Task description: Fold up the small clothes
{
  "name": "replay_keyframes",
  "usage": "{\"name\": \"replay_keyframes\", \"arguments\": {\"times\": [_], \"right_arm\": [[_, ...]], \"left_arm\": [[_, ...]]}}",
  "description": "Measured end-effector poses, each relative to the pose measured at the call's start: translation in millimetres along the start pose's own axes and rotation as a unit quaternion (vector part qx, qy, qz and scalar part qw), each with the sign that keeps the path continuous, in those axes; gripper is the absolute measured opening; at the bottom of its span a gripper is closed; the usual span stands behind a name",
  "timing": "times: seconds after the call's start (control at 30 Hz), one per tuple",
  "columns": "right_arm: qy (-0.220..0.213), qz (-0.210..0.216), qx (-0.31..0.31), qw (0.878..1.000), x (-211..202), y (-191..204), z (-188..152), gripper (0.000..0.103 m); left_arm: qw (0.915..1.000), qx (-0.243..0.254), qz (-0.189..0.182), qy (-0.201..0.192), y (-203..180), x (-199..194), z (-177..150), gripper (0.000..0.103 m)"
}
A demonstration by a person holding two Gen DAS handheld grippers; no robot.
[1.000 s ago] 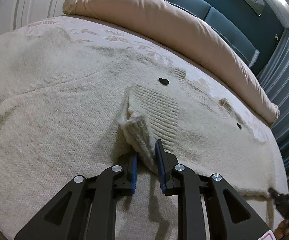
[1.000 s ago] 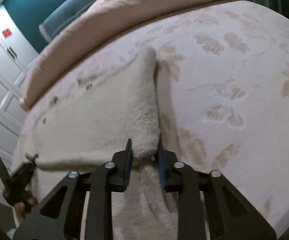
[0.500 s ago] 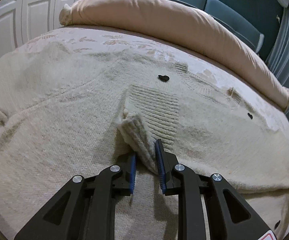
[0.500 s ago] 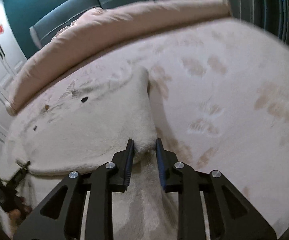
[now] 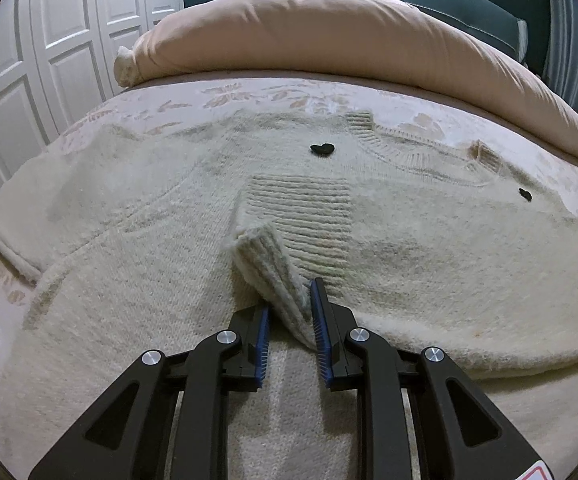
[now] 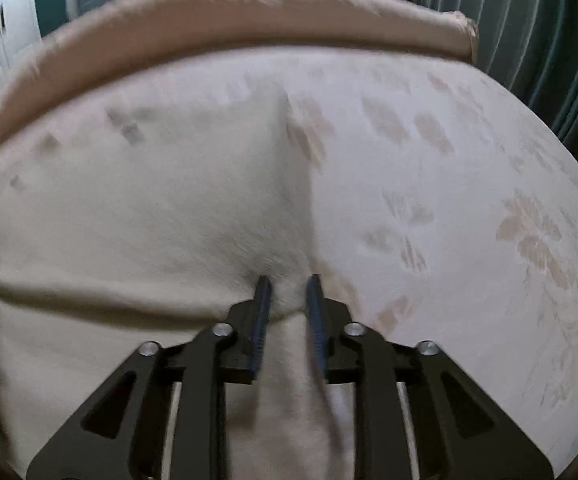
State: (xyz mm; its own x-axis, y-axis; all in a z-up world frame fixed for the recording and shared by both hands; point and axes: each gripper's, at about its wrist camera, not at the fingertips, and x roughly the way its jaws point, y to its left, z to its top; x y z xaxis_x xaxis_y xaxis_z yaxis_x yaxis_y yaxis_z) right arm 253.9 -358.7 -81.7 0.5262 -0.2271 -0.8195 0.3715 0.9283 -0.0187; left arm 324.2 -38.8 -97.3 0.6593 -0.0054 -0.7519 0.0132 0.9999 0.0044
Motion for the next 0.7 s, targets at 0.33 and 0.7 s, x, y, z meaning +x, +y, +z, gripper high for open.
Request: {"name": "replay_keyframes", "arguments": {"times": [0.33, 0.7], "right_arm": [[-0.015, 0.054, 0.031, 0.998, -39.4, 36.2, -42.6, 0.024], [-0.045, 0.007, -0.009, 0.999, -41.2, 52.4, -56.1, 0.03]], "left_arm": [[0.9995, -0.029, 0.009, -0.005, 19.1, -22.1, 6.0, 0.065], [0.9791, -0.158, 0.126, 0.023, 255.9, -50.7, 24.2, 0.074]]}}
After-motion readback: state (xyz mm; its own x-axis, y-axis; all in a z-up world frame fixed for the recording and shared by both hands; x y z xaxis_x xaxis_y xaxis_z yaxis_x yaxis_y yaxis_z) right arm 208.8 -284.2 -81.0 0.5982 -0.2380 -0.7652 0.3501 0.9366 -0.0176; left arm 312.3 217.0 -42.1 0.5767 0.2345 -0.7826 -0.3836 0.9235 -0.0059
